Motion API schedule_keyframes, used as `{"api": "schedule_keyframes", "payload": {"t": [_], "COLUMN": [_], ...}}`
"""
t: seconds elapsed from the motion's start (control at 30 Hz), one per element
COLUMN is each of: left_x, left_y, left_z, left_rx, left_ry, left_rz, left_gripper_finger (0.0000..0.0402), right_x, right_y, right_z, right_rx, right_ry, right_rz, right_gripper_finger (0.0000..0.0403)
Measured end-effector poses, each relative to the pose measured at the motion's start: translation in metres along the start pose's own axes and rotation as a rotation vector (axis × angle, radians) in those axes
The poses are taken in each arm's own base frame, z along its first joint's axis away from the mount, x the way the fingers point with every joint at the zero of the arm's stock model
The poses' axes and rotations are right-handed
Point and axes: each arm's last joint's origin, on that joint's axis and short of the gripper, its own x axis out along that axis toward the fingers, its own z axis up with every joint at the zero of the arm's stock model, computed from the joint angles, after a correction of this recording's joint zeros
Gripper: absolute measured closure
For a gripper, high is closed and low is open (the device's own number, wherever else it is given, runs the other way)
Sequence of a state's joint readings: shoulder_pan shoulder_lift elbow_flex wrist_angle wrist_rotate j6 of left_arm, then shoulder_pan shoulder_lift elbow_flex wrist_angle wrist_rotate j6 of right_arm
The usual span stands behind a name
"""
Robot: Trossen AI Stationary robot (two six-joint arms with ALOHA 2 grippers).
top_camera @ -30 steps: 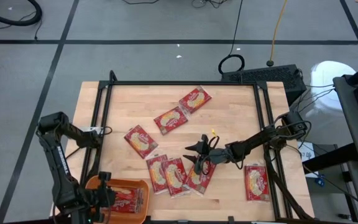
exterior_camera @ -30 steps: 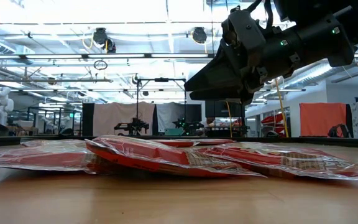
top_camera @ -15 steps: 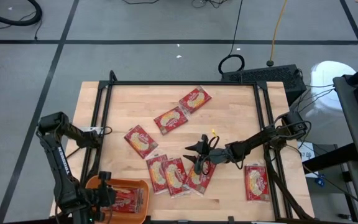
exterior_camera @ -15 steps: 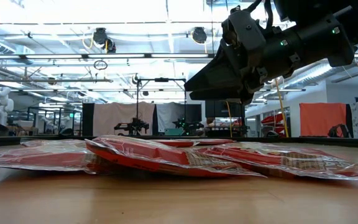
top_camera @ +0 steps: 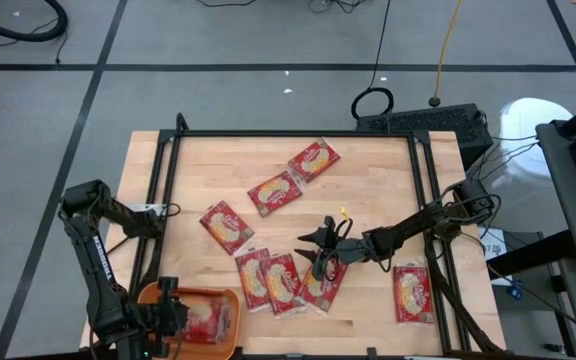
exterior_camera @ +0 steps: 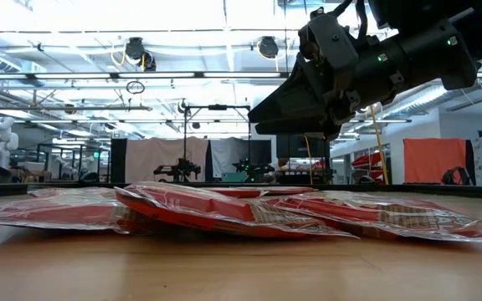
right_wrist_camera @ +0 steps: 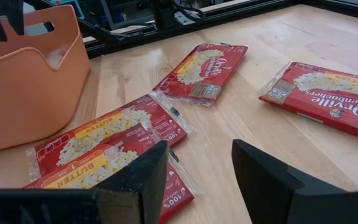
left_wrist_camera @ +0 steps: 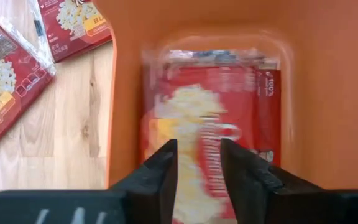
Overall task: Sort popcorn bags into baskets
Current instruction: Put the popcorn bag into the orange bin
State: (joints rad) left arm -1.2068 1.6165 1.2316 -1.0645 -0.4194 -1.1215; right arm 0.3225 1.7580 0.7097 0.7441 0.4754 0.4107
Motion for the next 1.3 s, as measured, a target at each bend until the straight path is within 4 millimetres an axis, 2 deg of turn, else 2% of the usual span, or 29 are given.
{"api": "schedule_keyframes", "payload": {"t": [0.17,0.43,0.7,0.83,1.03,1.2,1.3], "left_x": [0.0,0.001,0.008,0.006,-0.008,-0.019,-0.018], "left_y": [0.0,0.002,0.015,0.029,0.059,0.086,0.1], "left_z": [0.0,0.004,0.024,0.039,0.061,0.077,0.084], "left_rx": [-0.007,0.015,0.131,0.174,0.207,0.203,0.189], "left_ry": [0.0,-0.056,-0.148,-0.223,-0.337,-0.382,-0.389], "left_rz": [0.0,0.033,0.142,0.221,0.334,0.416,0.451], "left_gripper_finger": [0.0248,0.0243,0.0243,0.0243,0.0243,0.0243,0.0243], "right_x": [0.0,0.0,0.0,0.0,0.0,0.0,0.001], "right_y": [0.0,0.0,0.0,0.0,-0.001,-0.004,-0.006], "right_z": [0.0,0.0,0.0,0.0,-0.002,-0.003,-0.003], "right_rx": [0.0,0.0,0.0,0.0,-0.014,-0.045,-0.069], "right_ry": [0.0,0.0,0.0,0.0,0.015,0.015,0.011], "right_rz": [0.0,0.0,0.0,0.0,-0.017,-0.082,-0.095], "right_gripper_finger": [0.0232,0.0232,0.0232,0.0232,0.0232,0.0232,0.0232]}}
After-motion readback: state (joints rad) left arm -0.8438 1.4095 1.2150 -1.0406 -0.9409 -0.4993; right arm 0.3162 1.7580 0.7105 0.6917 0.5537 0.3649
